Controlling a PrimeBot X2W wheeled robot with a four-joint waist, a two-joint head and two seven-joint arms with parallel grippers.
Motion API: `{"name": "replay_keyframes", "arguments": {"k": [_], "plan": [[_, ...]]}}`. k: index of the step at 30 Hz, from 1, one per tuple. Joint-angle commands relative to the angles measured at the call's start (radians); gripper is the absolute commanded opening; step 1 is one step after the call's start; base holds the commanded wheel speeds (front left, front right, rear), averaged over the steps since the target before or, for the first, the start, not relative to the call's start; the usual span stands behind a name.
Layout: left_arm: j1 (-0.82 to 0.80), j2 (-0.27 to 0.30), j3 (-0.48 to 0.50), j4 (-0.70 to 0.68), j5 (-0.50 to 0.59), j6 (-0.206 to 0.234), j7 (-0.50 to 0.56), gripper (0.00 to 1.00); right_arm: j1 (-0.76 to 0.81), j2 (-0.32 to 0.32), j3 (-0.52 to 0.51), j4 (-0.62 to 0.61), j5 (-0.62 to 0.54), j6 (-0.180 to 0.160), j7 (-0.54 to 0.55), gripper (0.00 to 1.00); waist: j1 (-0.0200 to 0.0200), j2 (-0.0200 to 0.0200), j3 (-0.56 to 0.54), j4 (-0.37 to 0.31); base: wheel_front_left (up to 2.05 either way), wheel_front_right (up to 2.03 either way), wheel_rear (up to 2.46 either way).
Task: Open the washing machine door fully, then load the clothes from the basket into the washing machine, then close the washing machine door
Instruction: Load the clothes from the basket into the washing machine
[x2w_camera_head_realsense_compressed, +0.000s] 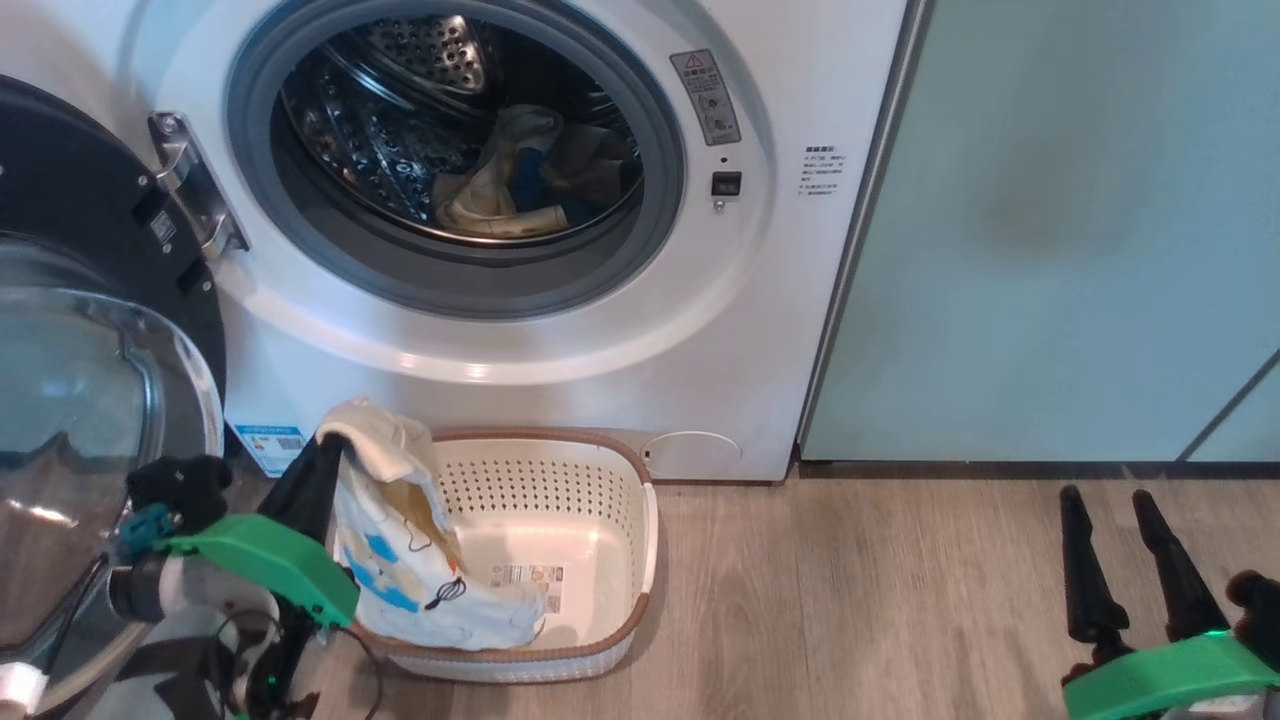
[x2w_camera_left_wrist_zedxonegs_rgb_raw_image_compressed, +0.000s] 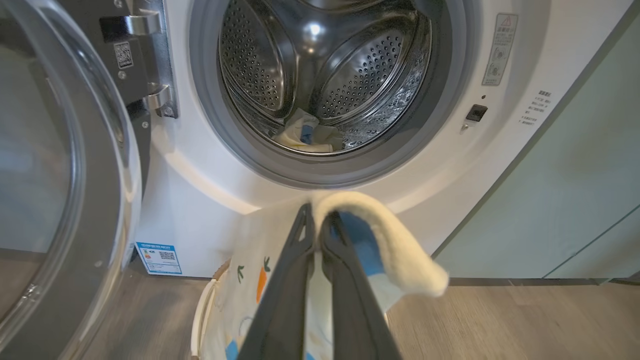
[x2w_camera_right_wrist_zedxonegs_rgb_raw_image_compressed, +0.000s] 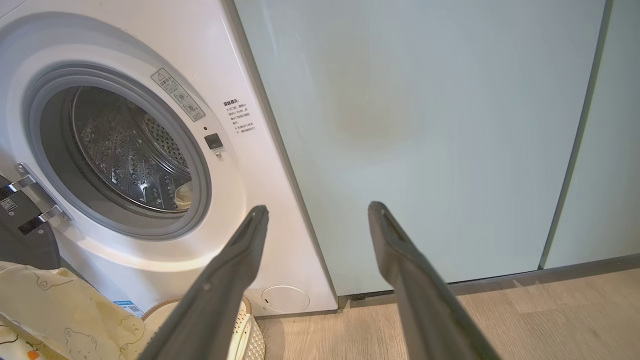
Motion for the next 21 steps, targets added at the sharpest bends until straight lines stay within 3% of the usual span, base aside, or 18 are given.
{"name": "replay_keyframes", "arguments": {"k": [1, 11, 21], "plan": [[-0.061, 0.044, 0.039, -0.041, -0.017, -0.007, 0.008, 0.0, -0.018, -0.016, 0.021, -0.035, 0.003, 0.0, -0.007, 1.0, 0.0, -0.0001, 0.005, -0.004, 0.0, 0.0, 0.0], [-0.229, 0.039, -0.006, -0.053, -0.105, -0.03, 0.112, 0.0, -0.047, -0.014, 0.032, -0.038, 0.003, 0.0, -0.007, 1.0, 0.0, -0.0001, 0.067, -0.029, 0.0, 0.0, 0.0], [-0.513, 0.068, -0.095, 0.069, -0.226, -0.036, 0.241, 0.0, -0.114, 0.001, 0.039, -0.045, -0.004, 0.0, -0.007, 1.0, 0.0, -0.0001, 0.186, -0.083, 0.0, 0.0, 0.0]]}}
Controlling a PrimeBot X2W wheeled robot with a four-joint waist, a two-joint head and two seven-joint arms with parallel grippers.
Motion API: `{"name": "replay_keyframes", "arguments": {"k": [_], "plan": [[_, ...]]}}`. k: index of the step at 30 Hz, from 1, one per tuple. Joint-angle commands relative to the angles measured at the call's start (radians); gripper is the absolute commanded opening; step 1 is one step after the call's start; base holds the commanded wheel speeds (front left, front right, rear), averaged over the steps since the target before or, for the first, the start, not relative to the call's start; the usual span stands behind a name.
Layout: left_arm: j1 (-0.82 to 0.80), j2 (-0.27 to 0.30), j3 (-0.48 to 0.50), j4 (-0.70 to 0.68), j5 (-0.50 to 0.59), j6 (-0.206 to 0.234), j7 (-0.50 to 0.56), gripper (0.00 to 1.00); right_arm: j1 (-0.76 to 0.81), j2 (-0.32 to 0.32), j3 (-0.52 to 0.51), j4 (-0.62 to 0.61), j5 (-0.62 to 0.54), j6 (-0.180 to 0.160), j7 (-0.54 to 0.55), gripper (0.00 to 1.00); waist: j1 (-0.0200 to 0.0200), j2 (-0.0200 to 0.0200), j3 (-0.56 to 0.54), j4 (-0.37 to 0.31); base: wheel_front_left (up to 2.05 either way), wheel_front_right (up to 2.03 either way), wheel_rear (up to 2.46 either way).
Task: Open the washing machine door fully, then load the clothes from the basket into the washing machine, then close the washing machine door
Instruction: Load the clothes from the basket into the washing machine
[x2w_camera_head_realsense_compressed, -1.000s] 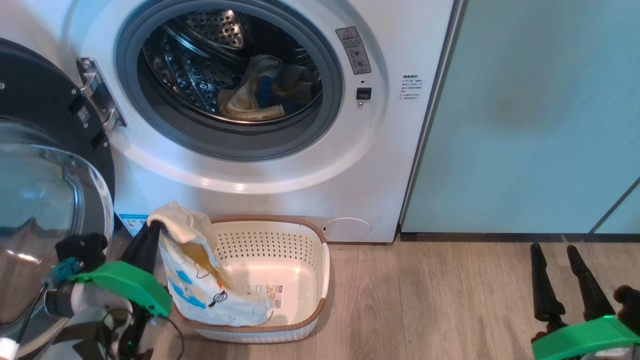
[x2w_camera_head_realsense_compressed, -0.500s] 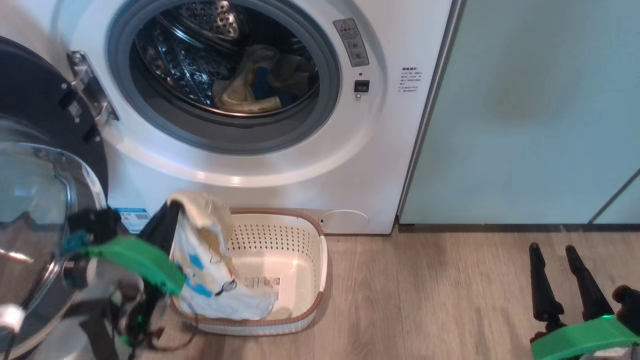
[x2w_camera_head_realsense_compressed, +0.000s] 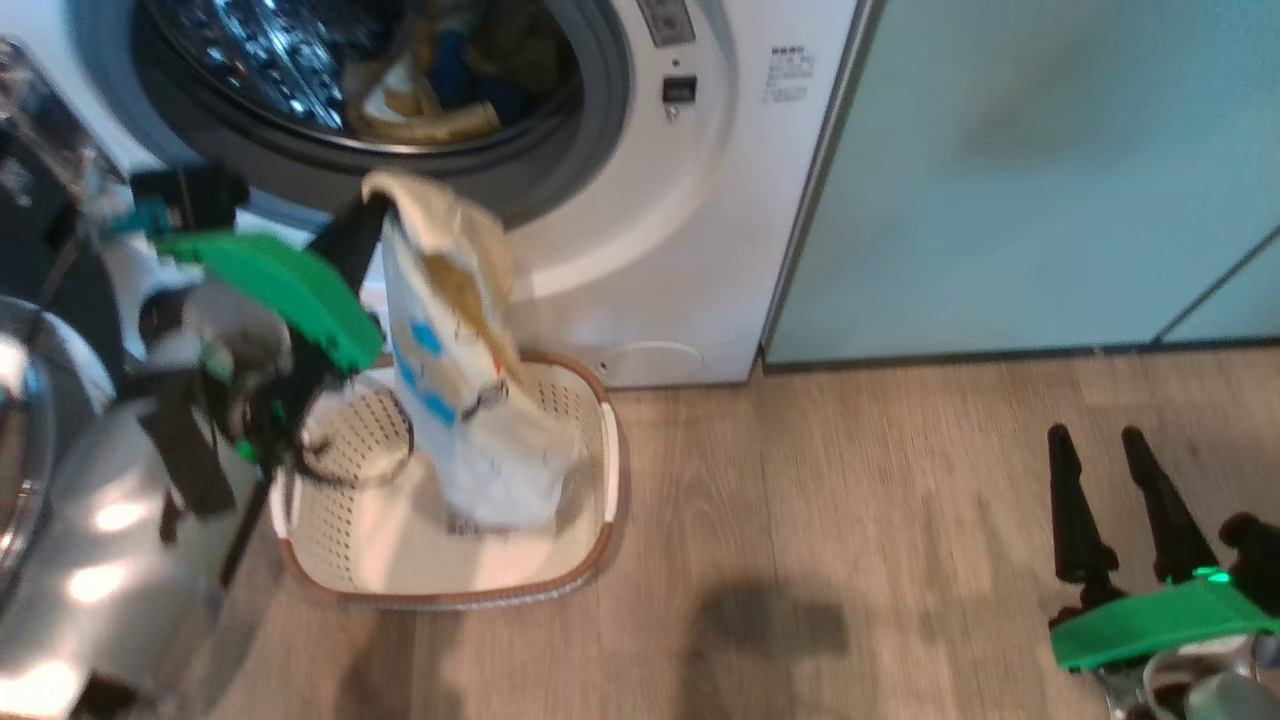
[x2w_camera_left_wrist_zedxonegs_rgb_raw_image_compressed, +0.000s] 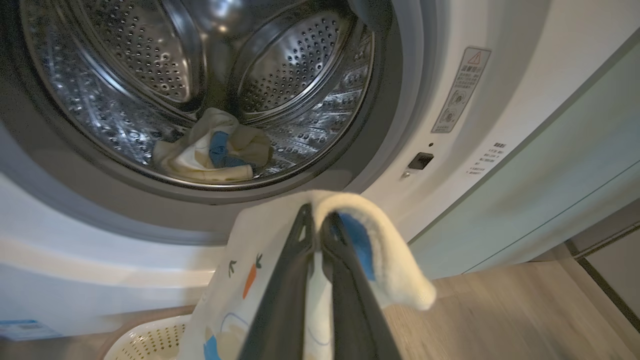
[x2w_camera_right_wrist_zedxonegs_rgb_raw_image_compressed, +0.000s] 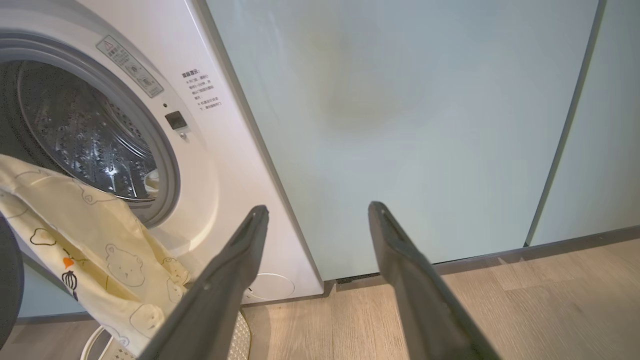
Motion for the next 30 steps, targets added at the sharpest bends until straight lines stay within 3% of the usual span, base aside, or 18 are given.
{"name": "replay_keyframes", "arguments": {"k": [1, 17, 30], "plan": [[-0.087, 0.051, 0.032, -0.019, -0.016, -0.001, 0.005, 0.0, -0.043, -0.008, 0.015, -0.034, -0.004, 0.0, -0.007, 1.0, -0.0002, 0.0, 0.034, -0.017, 0.0, 0.0, 0.0], [-0.516, 0.189, -0.059, 0.241, -0.089, -0.001, -0.017, 0.0, -0.213, 0.055, 0.042, -0.061, -0.012, 0.0, -0.007, 1.0, -0.0002, 0.0, 0.338, -0.126, 0.0, 0.0, 0.0], [-0.758, 0.24, -0.085, 0.385, -0.081, -0.001, -0.054, 0.0, -0.292, 0.071, 0.08, -0.078, 0.006, 0.0, -0.007, 1.0, -0.0002, 0.0, 0.478, -0.189, 0.0, 0.0, 0.0]]}}
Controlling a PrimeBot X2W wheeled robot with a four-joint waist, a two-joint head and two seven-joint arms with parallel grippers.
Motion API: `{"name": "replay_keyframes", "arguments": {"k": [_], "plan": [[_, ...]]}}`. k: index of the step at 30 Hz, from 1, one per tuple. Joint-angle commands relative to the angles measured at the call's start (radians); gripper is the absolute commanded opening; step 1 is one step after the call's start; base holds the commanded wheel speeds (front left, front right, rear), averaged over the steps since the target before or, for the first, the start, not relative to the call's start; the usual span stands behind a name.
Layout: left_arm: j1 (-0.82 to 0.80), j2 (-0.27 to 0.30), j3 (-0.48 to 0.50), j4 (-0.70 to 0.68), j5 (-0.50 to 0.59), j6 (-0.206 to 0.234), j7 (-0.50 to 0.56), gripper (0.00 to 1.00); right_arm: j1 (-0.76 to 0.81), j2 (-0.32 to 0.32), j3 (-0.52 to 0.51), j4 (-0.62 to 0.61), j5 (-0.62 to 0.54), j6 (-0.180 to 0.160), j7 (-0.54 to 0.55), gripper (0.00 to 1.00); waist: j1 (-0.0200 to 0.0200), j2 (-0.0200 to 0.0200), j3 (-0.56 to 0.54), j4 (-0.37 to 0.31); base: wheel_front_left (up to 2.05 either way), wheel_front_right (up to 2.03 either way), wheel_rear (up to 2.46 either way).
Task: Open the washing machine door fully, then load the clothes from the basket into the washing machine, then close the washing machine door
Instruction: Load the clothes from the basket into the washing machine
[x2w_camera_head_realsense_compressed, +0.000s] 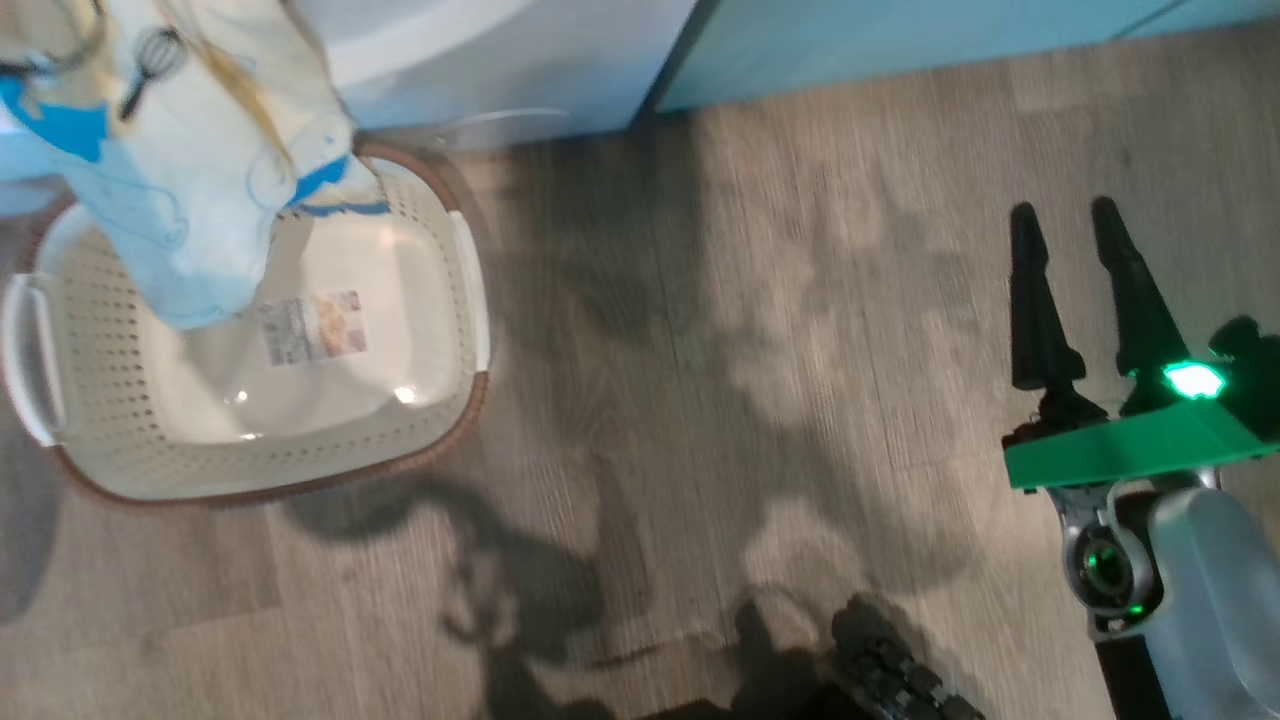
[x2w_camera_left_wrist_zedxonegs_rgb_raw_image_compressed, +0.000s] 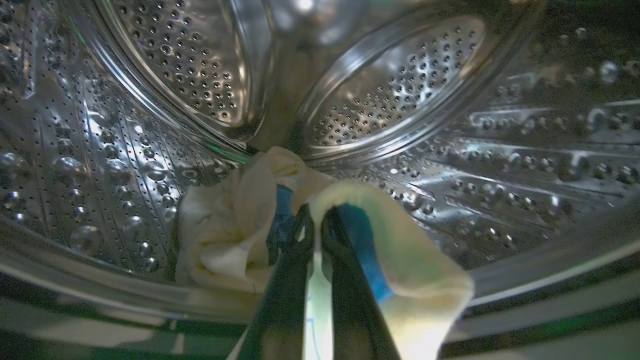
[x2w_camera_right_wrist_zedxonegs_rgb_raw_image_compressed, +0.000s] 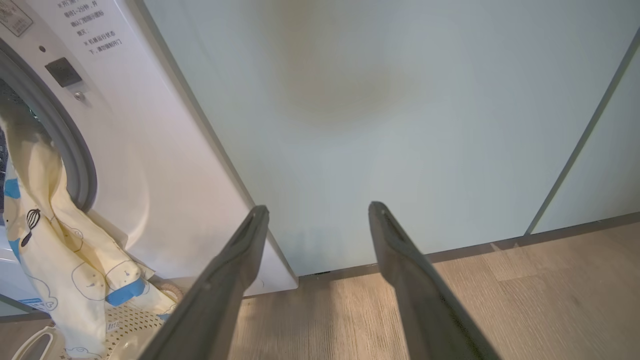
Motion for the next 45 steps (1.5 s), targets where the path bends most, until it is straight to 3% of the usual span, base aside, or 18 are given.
{"name": "replay_keyframes", "arguments": {"k": [1, 13, 20, 26, 35, 45], "plan": [[-0.07, 0.058, 0.018, -0.012, 0.012, -0.001, -0.015, 0.0, -0.008, 0.002, 0.022, -0.033, 0.01, 0.0, -0.006, 1.0, -0.0001, 0.0, 0.033, -0.02, 0.0, 0.0, 0.0], [-0.28, 0.08, -0.015, 0.142, 0.102, -0.001, -0.197, 0.0, -0.056, 0.003, 0.068, -0.042, 0.045, 0.0, -0.006, 1.0, -0.0001, 0.0, 0.116, -0.071, 0.0, 0.0, 0.0], [-0.356, 0.086, -0.021, 0.174, 0.113, -0.001, -0.238, 0.0, -0.063, 0.003, 0.085, -0.045, 0.06, 0.0, -0.006, 1.0, -0.0001, 0.0, 0.144, -0.091, 0.0, 0.0, 0.0], [-0.402, 0.098, -0.008, 0.154, 0.123, -0.001, -0.251, 0.0, -0.072, 0.003, 0.096, -0.047, 0.07, 0.0, -0.006, 1.0, -0.0001, 0.0, 0.163, -0.092, 0.0, 0.0, 0.0], [-0.364, 0.091, 0.111, 0.031, 0.212, -0.001, -0.252, 0.0, -0.092, 0.003, 0.096, -0.047, 0.073, 0.0, -0.006, 1.0, -0.0001, 0.0, 0.186, -0.089, 0.0, 0.0, 0.0], [-0.315, 0.082, 0.037, 0.027, 0.307, -0.001, -0.252, 0.0, -0.094, 0.003, 0.102, -0.046, 0.076, 0.0, -0.006, 1.0, -0.0001, 0.0, 0.193, -0.094, 0.0, 0.0, 0.0]]}}
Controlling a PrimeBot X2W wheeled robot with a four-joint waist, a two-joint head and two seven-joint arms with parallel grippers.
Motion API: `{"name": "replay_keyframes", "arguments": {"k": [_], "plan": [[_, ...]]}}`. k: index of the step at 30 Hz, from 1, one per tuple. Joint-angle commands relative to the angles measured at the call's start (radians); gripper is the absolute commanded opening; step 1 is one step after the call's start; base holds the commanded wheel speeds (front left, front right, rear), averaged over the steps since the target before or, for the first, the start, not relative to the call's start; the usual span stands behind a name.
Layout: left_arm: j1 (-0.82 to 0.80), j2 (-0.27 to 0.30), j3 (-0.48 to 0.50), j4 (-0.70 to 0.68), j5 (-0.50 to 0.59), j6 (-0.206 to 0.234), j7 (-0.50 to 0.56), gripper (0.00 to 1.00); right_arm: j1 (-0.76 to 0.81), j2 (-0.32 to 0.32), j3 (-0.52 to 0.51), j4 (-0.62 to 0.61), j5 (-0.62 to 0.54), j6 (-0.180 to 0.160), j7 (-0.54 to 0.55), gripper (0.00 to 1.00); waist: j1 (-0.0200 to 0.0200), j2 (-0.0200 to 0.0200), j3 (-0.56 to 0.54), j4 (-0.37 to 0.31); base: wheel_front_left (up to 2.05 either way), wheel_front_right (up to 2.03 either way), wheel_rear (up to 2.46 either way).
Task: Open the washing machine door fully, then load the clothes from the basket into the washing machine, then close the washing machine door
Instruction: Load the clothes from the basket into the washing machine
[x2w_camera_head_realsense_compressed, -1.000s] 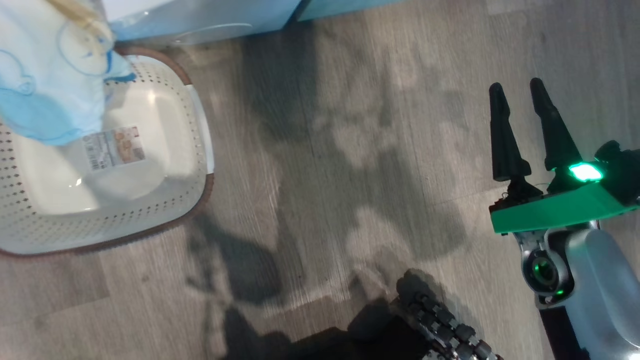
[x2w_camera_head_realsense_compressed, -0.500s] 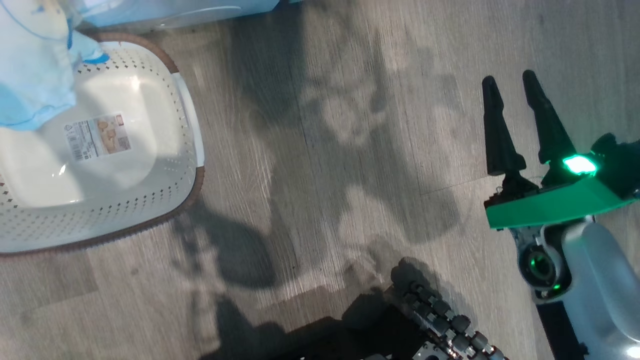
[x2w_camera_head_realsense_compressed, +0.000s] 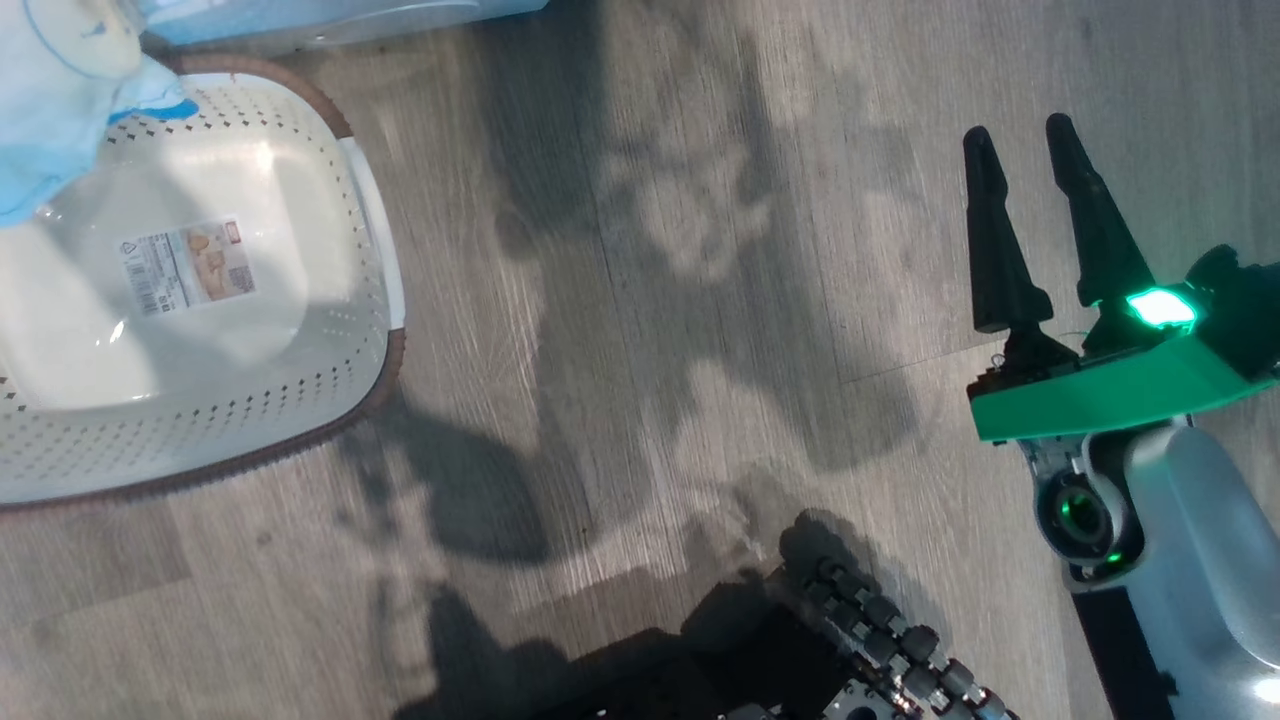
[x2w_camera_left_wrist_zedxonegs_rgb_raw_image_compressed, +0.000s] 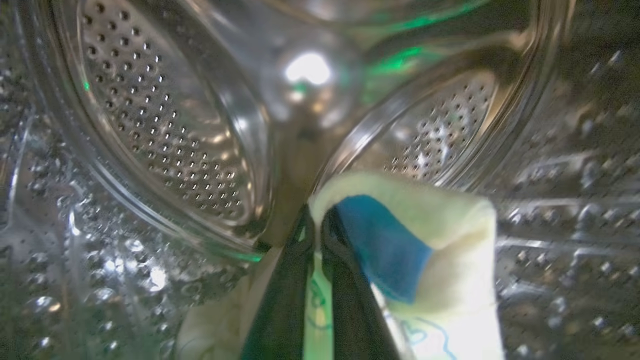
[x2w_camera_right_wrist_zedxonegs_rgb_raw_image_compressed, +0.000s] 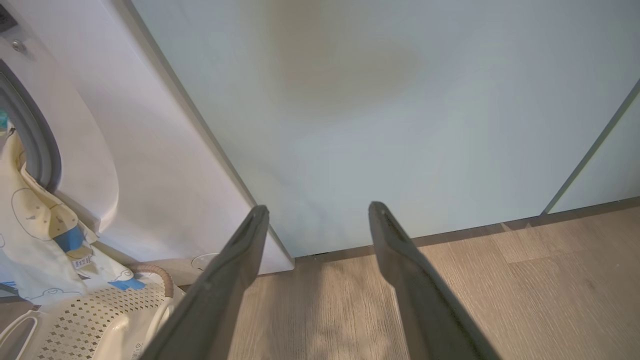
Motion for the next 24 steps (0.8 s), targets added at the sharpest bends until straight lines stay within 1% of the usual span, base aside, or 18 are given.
{"name": "replay_keyframes", "arguments": {"k": [1, 2, 3, 4, 6, 11, 16, 19, 23, 24], "plan": [[-0.018, 0.038, -0.002, -0.009, 0.014, -0.001, -0.005, 0.0, 0.019, -0.001, 0.012, -0.027, 0.01, 0.0, -0.006, 1.0, 0.0, 0.0, -0.001, -0.003, 0.0, 0.0, 0.0], [-0.017, 0.038, -0.011, 0.01, 0.015, -0.001, -0.005, 0.04, 0.019, -0.001, 0.012, -0.026, 0.011, 0.0, -0.006, 1.0, 0.0, 0.0, -0.002, -0.004, 0.0, 0.0, 0.0], [-0.016, 0.037, -0.017, 0.033, 0.012, -0.001, -0.005, 0.19, 0.02, -0.001, 0.012, -0.025, 0.011, 0.0, -0.006, 1.0, 0.0, 0.0, -0.004, -0.004, 0.0, 0.0, 0.0], [-0.014, 0.034, -0.023, 0.056, 0.006, -0.001, -0.003, 0.43, 0.021, -0.001, 0.011, -0.024, 0.011, 0.0, -0.006, 1.0, 0.0, 0.0, -0.007, -0.004, 0.0, 0.0, 0.0], [-0.007, 0.026, -0.043, 0.094, -0.005, -0.001, 0.011, 1.0, 0.025, -0.001, 0.007, -0.021, 0.01, 0.0, -0.006, 1.0, 0.0, 0.0, -0.016, 0.001, 0.0, 0.0, 0.0], [0.044, 0.009, -0.104, 0.124, -0.03, -0.001, 0.03, 1.0, 0.04, -0.001, -0.009, -0.014, 0.0, 0.0, -0.006, 1.0, 0.0, 0.0, -0.055, 0.026, 0.0, 0.0, 0.0], [0.129, -0.002, -0.133, 0.133, -0.077, -0.001, 0.023, 1.0, 0.056, -0.001, -0.018, -0.009, -0.009, 0.0, -0.006, 1.0, 0.0, 0.0, -0.112, 0.048, 0.0, 0.0, 0.0], [0.204, -0.002, -0.151, 0.115, -0.109, -0.001, 0.014, 1.0, 0.074, -0.001, -0.023, -0.003, -0.012, 0.0, -0.006, 1.0, 0.0, 0.0, -0.153, 0.061, 0.0, 0.0, 0.0], [0.315, -0.001, -0.143, 0.081, -0.166, -0.001, 0.002, 1.0, 0.106, -0.001, -0.032, 0.005, -0.021, 0.0, -0.006, 1.0, 0.0, 0.0, -0.214, 0.081, 0.0, 0.0, 0.0], [0.375, -0.001, -0.141, 0.056, -0.181, -0.001, -0.002, 1.0, 0.124, -0.001, -0.041, 0.009, -0.029, 0.0, -0.006, 1.0, 0.0, 0.0, -0.245, 0.092, 0.0, 0.0, 0.0]]}}
